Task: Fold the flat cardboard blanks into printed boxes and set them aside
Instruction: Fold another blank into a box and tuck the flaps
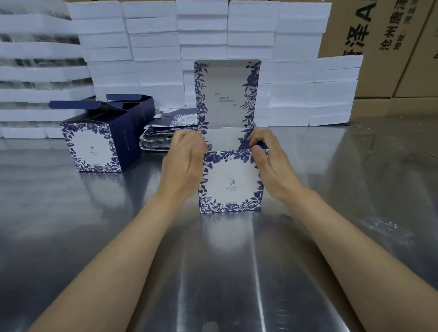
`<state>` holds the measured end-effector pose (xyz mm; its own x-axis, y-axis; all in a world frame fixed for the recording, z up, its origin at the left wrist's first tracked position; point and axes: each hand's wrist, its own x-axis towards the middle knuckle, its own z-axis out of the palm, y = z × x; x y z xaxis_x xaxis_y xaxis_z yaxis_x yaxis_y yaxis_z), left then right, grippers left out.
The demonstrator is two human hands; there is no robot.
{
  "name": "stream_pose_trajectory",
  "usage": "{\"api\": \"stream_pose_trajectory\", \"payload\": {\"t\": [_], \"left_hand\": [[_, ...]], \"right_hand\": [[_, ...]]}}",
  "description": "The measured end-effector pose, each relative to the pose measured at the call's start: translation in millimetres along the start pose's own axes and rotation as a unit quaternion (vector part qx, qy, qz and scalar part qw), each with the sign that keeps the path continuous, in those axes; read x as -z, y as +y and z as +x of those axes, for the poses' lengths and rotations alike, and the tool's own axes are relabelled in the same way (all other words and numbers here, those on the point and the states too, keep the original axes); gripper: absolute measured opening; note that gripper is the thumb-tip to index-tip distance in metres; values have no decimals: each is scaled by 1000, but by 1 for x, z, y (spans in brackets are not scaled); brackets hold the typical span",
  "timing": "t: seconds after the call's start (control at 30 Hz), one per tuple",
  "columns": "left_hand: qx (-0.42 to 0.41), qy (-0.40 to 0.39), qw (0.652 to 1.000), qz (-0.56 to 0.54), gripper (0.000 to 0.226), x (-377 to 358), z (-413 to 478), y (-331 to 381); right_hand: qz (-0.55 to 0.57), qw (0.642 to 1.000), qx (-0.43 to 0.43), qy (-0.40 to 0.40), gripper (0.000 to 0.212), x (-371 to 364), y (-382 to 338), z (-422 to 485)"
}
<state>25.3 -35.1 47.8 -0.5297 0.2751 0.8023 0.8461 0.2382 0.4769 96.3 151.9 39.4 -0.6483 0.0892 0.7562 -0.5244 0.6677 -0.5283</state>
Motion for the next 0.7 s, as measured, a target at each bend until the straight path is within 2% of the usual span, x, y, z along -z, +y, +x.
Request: {"api": "stream_pose_trajectory", "payload": {"t": [0.17,0.27,0.4,0.47,0.53,0.63,0.7], "left_hand": [[19,51,998,-18,54,2,3,1],[13,55,998,-15,53,0,3,-3],[-7,50,998,-33,44,-6,-4,-6],[7,48,995,-92,49,-8,-9,-7],[49,36,986,-154,46,-8,-12,-4],[189,44,950,-246,58,-2,-6,-1],[248,41,924,-289,59,0,-1,-1]], "right_hand": [[-55,998,11,-6,48,2,1,3],[-48,999,-1,0,51,-1,0,5],[35,999,-3,21,60,-9,-1,-4],[113,992,-47,32,66,-14,-4,-7],[219,963,-131,90,80,-15,-11,-5],[303,917,-214,147,106,-8,-18,1],[335,901,-240,138,100,-5,-20,2]]}}
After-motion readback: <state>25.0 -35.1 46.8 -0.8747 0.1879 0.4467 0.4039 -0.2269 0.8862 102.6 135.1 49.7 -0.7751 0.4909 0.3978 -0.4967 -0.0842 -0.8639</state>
